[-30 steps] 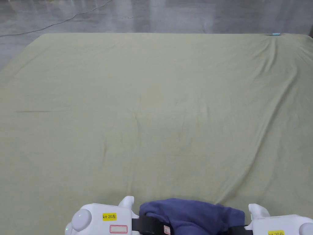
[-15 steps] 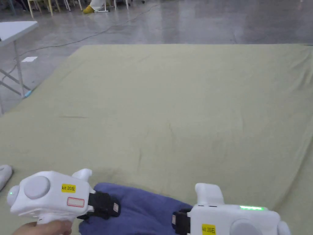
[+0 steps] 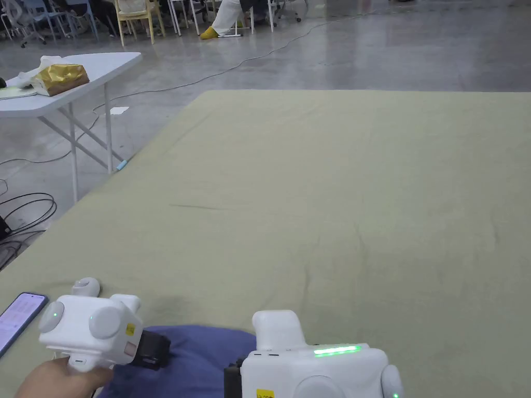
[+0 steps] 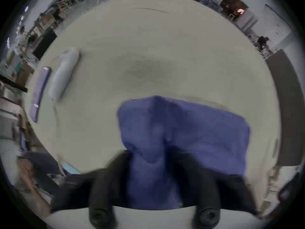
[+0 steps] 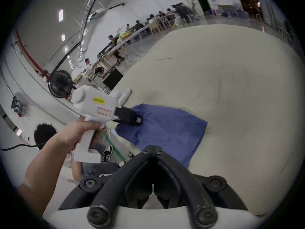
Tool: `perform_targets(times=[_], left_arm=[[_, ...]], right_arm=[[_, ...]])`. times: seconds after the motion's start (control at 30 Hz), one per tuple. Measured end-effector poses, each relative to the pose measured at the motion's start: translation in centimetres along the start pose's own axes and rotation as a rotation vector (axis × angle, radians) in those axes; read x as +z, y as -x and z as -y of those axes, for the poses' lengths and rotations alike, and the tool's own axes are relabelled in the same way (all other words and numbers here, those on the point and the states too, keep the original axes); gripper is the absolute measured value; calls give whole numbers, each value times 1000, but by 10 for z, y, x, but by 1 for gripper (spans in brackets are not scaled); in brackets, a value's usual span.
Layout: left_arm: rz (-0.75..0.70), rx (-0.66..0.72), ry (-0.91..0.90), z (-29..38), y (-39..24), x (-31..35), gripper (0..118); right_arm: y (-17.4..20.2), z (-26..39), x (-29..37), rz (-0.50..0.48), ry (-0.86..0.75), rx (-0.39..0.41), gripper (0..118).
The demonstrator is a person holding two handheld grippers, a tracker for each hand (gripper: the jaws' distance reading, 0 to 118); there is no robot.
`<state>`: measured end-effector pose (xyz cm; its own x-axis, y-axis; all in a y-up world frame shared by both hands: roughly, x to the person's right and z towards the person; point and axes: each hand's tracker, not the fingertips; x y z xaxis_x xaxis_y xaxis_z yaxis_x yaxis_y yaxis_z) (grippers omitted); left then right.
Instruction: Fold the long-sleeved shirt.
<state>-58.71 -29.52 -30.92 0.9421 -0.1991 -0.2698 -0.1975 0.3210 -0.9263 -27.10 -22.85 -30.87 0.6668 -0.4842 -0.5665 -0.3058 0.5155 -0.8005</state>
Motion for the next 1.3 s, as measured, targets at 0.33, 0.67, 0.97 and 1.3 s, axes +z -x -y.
perform_targets(times=[0.33, 0.67, 0.97, 1.3], left_arm=[[205, 204, -261, -27, 10, 89, 118], [297, 151, -920, -43, -144, 308, 0], [336, 24, -1218, 12, -275, 411, 0], [383, 37, -1158, 27, -308, 426, 0]], right_arm=[[-48, -10, 55, 32, -68, -51, 0], [-102, -48, 292, 388, -564, 65, 0], [-109, -3, 430, 727, -892, 138, 0], [-114, 27, 443, 727, -872, 175, 0]])
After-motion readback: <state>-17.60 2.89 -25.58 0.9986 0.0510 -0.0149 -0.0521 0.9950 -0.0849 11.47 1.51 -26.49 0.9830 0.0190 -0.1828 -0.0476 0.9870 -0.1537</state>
